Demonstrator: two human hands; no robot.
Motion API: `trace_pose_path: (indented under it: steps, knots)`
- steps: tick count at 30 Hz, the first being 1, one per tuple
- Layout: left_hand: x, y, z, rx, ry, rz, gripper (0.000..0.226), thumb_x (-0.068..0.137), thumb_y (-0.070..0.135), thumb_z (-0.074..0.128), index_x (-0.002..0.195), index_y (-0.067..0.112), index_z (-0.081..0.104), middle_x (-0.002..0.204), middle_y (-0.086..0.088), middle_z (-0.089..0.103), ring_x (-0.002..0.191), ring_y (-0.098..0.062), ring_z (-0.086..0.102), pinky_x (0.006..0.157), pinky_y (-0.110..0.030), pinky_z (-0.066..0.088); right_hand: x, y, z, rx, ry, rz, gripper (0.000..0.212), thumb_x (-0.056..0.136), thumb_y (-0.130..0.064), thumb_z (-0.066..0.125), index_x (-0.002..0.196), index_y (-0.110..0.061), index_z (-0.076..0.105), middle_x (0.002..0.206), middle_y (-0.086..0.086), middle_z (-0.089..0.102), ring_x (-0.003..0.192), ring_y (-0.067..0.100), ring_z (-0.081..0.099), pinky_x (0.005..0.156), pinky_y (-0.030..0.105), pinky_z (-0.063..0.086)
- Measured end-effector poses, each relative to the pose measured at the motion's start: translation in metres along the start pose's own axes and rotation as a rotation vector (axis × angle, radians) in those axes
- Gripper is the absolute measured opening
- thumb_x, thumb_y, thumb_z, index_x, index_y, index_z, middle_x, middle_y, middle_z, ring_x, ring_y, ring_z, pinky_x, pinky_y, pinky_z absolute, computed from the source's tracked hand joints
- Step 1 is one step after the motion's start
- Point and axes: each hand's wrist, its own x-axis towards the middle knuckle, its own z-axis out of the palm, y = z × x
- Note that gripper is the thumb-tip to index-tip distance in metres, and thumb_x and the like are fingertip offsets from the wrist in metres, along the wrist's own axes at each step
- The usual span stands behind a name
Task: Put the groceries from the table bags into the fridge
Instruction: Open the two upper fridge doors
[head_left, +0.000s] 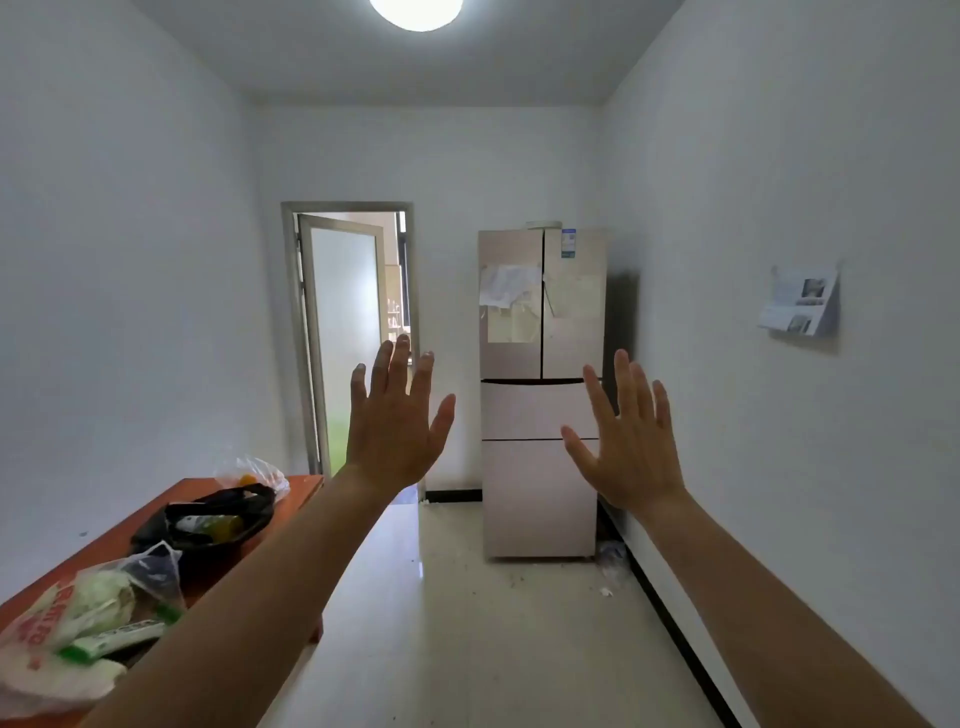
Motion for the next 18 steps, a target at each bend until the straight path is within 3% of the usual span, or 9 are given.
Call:
trace_pose_path:
  steps: [3,8,12,18]
  knots:
    - [0.009,-0.004,0.036,-0.002,-0.065,-0.021,0.070,0.095,0.059,0.027,0.143,0.014,0.050,0.156,-0.017,0.037,0.144,-0.038,0.034,0.115,-0.058,0.021,0.009,0.012,0.041,-0.031,-0.043,0.010,0.083,0.094,-0.066,0.033,0.161,-0.022,0.012,0.168,0.016,-0.002,0.154,0.036,0.008,0.123,0.049,0.001]
    - [0.029,-0.029,0.132,-0.008,-0.078,-0.012,0.070,0.096,0.059,0.026,0.143,0.013,0.048,0.157,-0.017,0.035,0.144,-0.038,0.033,0.113,-0.060,0.025,0.038,0.014,0.141,0.011,-0.106,0.027,0.082,0.092,-0.063,0.031,0.159,-0.020,0.019,0.166,0.019,0.006,0.151,0.039,0.017,0.120,0.057,0.018]
    - [0.062,-0.060,0.224,-0.031,-0.137,-0.019,0.076,0.096,0.062,0.013,0.143,0.013,0.048,0.156,-0.018,0.036,0.143,-0.039,0.035,0.112,-0.062,0.027,0.083,0.013,0.235,0.005,-0.194,-0.031,0.081,0.090,-0.061,0.033,0.159,-0.019,0.020,0.165,0.020,0.009,0.150,0.040,0.020,0.118,0.060,0.024]
    - [0.136,-0.099,0.356,-0.052,-0.239,-0.032,0.072,0.094,0.059,0.024,0.144,0.013,0.048,0.153,-0.019,0.040,0.141,-0.039,0.038,0.109,-0.061,0.033,0.179,0.027,0.346,0.002,-0.258,-0.024,0.086,0.089,-0.051,0.056,0.158,-0.019,0.016,0.163,0.021,0.015,0.148,0.039,0.025,0.117,0.058,0.029]
